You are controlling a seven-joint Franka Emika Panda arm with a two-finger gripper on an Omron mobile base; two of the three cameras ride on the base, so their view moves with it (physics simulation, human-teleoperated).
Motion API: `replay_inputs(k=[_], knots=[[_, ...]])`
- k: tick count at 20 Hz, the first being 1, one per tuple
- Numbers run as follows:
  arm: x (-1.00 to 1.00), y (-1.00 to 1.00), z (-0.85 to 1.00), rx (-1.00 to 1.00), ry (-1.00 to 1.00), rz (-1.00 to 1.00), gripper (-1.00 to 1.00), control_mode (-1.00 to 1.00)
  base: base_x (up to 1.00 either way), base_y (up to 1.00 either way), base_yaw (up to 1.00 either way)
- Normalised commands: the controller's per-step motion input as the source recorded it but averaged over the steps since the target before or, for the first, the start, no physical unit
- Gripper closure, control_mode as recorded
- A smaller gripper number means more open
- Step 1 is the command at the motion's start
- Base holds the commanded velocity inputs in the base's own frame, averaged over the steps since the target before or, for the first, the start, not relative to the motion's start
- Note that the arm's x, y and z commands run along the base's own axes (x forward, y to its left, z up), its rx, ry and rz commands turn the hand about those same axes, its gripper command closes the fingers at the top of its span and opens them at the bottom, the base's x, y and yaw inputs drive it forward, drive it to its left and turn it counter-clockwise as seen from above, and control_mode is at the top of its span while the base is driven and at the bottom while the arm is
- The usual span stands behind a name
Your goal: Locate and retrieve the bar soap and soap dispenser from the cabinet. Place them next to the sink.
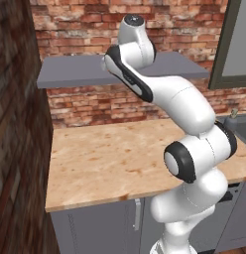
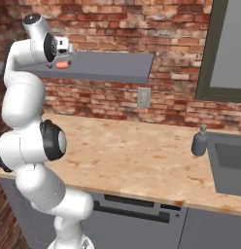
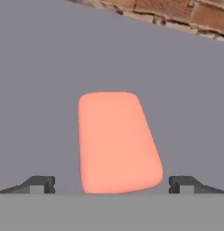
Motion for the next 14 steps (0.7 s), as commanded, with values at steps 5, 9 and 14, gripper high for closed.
replay_inputs(k=[5, 9, 14], knots=[[0.30, 0.00, -0.33, 0.01, 0.02, 0.02, -1.00, -1.00, 0.00, 0.00, 0.00], [0.58, 0.00, -0.14, 0.01, 0.00, 0.05, -1.00, -1.00, 0.00, 0.00, 0.00], [0.21, 0.17, -0.24, 0.00, 0.01, 0.02, -1.00, -1.00, 0.00, 0.00, 0.00]])
